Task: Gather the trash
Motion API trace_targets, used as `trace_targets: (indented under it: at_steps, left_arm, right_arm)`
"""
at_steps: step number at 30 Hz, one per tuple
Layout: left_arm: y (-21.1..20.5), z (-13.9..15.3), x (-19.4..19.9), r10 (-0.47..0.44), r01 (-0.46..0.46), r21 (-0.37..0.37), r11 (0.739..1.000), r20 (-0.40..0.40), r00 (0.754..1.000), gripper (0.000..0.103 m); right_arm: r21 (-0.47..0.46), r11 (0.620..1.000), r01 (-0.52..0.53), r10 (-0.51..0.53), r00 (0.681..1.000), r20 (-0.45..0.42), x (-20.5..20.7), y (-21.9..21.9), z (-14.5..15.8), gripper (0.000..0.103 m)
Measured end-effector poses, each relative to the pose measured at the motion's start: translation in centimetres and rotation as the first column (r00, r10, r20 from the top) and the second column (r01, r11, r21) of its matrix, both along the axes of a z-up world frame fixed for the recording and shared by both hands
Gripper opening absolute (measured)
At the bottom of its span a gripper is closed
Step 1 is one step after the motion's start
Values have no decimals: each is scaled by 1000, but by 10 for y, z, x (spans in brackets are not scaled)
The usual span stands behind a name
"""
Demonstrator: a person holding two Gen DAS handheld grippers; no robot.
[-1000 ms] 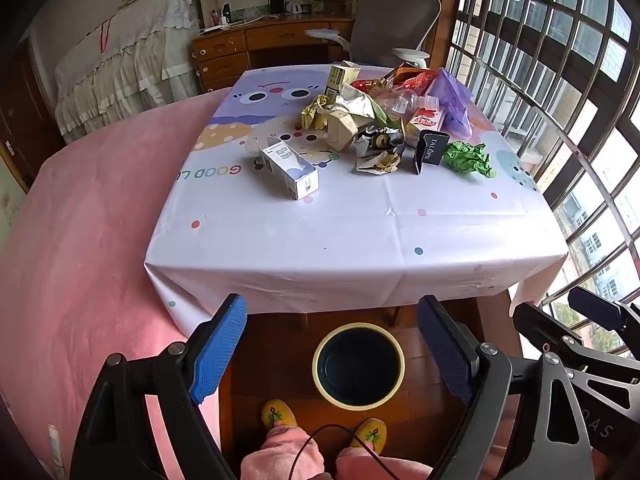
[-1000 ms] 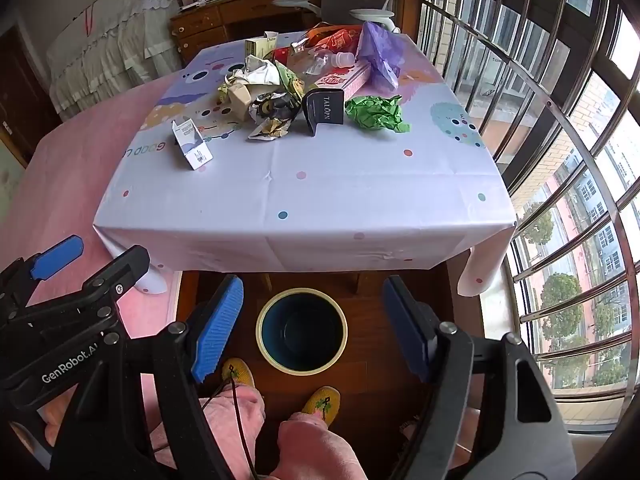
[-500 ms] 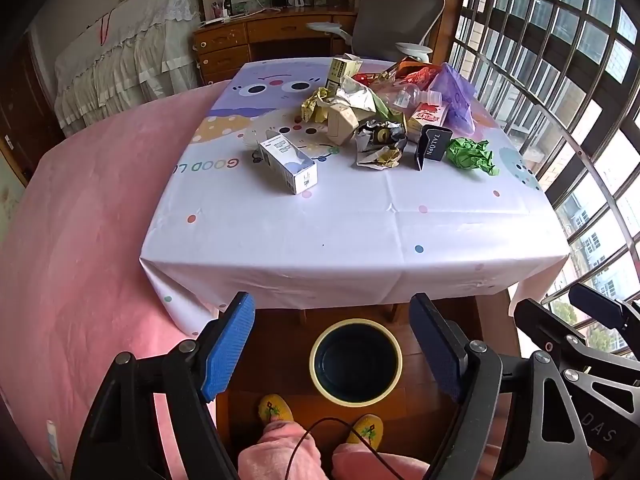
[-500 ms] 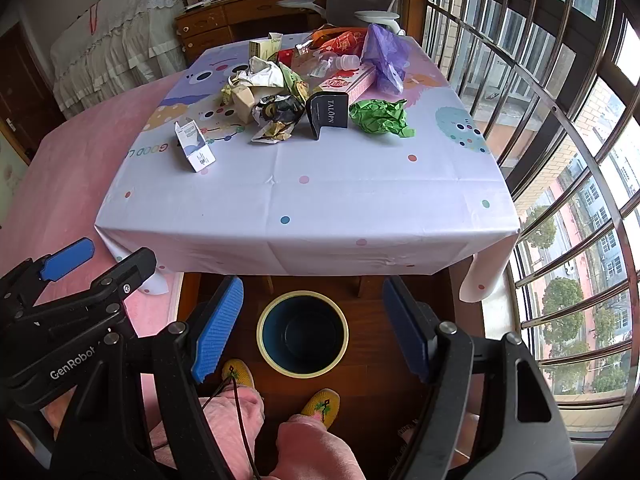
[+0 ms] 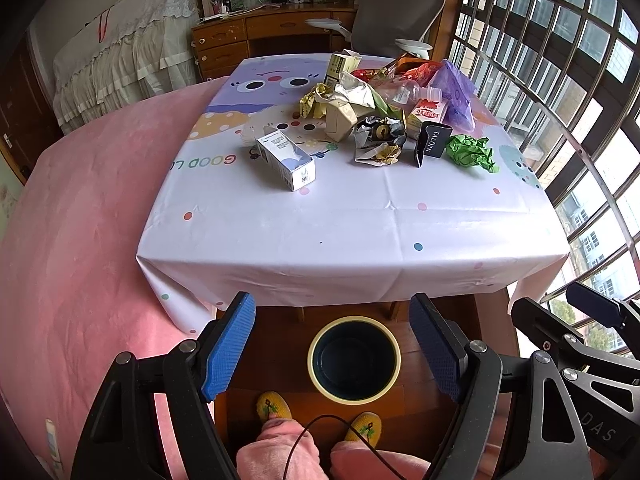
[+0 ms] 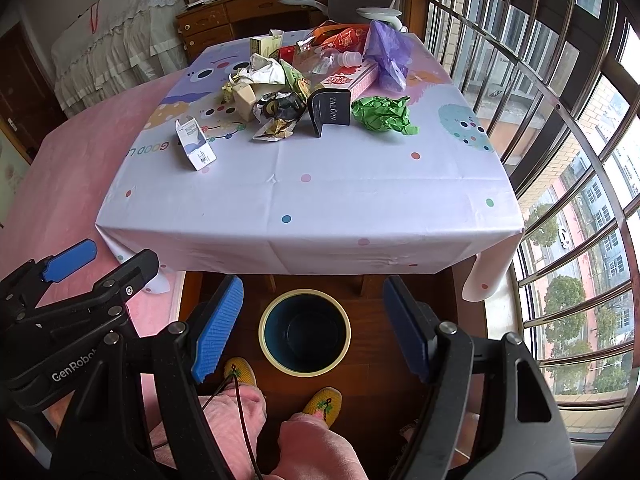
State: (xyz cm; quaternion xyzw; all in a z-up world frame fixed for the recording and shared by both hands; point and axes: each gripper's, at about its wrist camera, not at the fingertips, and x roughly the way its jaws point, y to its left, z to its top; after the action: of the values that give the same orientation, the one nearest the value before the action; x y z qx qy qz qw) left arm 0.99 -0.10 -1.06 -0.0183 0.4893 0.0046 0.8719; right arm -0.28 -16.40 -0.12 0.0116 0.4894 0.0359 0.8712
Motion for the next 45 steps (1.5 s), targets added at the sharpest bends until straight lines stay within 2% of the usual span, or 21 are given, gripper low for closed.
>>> trace_targets:
  at_steps: [45]
  left_arm:
    - [-4,-13,3,-6,6,8,1000,-12,1000,81]
  right_arm:
    - [25,1000,-16,17,999,-30,2,3,-15,70]
